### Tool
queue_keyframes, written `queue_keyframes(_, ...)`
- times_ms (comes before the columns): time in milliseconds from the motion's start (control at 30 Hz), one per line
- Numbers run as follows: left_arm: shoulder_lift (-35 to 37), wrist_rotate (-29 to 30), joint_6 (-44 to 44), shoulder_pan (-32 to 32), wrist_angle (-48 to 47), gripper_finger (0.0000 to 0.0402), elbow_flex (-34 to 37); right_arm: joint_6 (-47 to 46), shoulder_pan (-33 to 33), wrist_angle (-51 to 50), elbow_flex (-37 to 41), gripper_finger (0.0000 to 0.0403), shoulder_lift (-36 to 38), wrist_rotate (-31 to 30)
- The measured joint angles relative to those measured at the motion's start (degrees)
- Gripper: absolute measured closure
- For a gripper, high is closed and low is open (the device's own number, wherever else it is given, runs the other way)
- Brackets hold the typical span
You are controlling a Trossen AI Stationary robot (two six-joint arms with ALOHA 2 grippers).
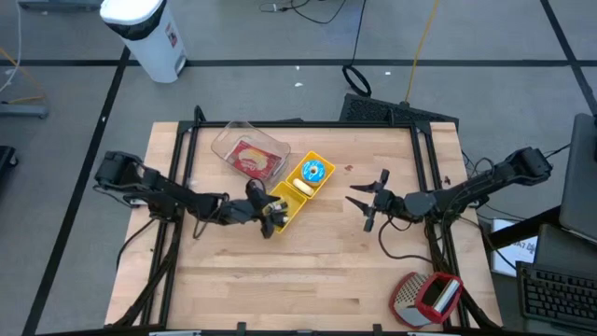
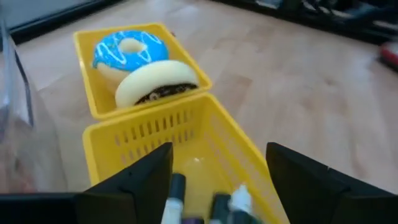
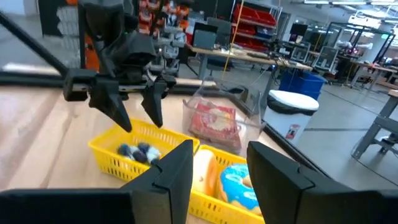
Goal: Pick & Place Food Item
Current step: Return to Home Position
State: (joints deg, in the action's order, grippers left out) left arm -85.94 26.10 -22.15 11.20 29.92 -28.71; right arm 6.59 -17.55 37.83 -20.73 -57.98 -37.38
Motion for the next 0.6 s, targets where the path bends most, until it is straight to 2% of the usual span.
queue_keyframes(100,7.9,-2.3,3.2,0.3,-7.3,0.013,0.0,-1.5,-0.3,0.6,0.0,0.0264,0.9,0.0)
queue_keyframes(233,19.6,-1.2,10.6,1.3,-14.8,0.0121,1.3,-5.0,-0.3,-3.1,0.0,0.0264,4.3,0.0)
queue_keyframes(333,29.6,-2.1,15.7,1.1,-11.7,0.012,7.2,-5.9,-0.2,-9.7,0.0,0.0264,8.8,1.0)
queue_keyframes(400,36.1,-3.7,16.8,0.0,-9.0,0.0119,13.4,-7.1,0.2,-13.7,0.0,0.0264,12.4,3.8)
queue_keyframes(500,45.7,-7.4,17.1,-1.7,-4.3,0.0119,22.0,-8.6,1.4,-18.5,0.0,0.0264,17.8,9.1)
queue_keyframes(600,54.0,-12.2,16.7,-3.0,-1.5,0.0119,27.7,-9.1,2.3,-22.7,0.0,0.0264,22.6,10.6)
